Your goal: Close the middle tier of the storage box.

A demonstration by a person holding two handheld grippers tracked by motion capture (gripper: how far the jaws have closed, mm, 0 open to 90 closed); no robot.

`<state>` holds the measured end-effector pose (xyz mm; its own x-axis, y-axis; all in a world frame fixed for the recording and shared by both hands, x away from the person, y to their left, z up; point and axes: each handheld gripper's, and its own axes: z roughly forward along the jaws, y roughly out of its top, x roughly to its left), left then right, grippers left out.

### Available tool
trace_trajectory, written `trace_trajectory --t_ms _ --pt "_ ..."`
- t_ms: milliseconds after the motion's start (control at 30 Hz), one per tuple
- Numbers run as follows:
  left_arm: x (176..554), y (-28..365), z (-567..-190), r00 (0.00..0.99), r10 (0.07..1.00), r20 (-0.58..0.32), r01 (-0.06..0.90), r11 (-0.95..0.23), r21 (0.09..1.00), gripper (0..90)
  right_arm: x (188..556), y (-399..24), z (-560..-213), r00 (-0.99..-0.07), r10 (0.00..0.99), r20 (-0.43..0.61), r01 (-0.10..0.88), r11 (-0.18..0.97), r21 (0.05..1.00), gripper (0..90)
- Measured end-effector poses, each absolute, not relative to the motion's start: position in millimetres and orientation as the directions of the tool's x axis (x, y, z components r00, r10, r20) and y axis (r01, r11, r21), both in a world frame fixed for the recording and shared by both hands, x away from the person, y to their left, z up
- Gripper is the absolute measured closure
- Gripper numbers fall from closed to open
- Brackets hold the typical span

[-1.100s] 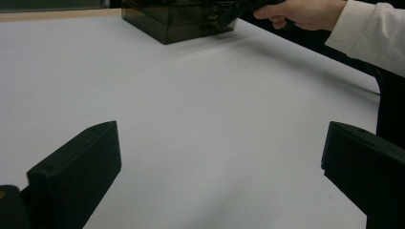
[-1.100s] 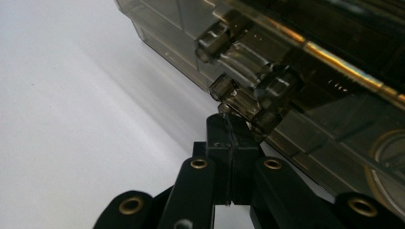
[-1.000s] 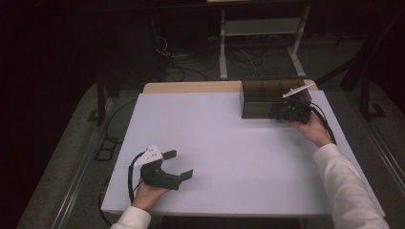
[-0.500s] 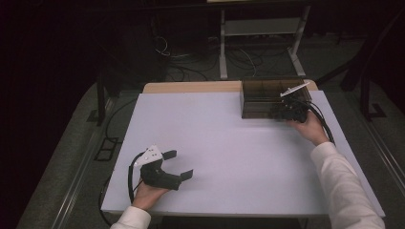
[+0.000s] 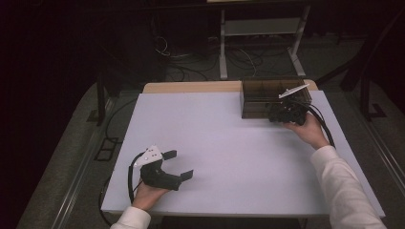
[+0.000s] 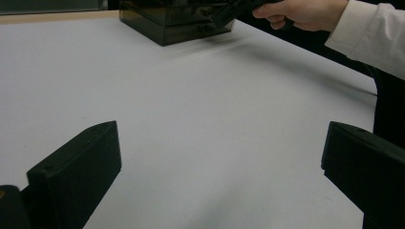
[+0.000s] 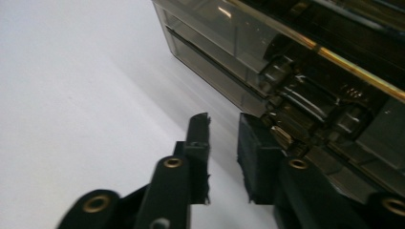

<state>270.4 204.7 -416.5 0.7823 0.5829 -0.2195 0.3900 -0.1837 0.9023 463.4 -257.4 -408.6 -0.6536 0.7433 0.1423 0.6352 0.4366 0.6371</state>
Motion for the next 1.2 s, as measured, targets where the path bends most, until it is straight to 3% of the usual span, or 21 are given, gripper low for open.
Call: trace_trajectory --t_ms 500,933,1000,1200 --pt "269 202 -416 0.788 0.574 -0.223 0.389 -0.183 0.903 0.0 432 -258 -400 -0.633 0.755 0.171 0.629 0.372 0.683 20.5" --pt "271 204 -417 0.783 0.58 -0.225 0.394 -0.183 0.901 0.0 399 -266 -392 -0.625 0.753 0.207 0.6 0.293 0.744 18.7" --pt "271 204 -417 0.782 0.581 -0.226 0.395 -0.18 0.901 0.0 396 -266 -392 -0.621 0.754 0.212 0.601 0.286 0.746 2.9" --pt "271 204 -417 0.782 0.58 -0.228 0.394 -0.177 0.902 0.0 385 -267 -395 -0.618 0.751 0.233 0.608 0.269 0.747 1.3"
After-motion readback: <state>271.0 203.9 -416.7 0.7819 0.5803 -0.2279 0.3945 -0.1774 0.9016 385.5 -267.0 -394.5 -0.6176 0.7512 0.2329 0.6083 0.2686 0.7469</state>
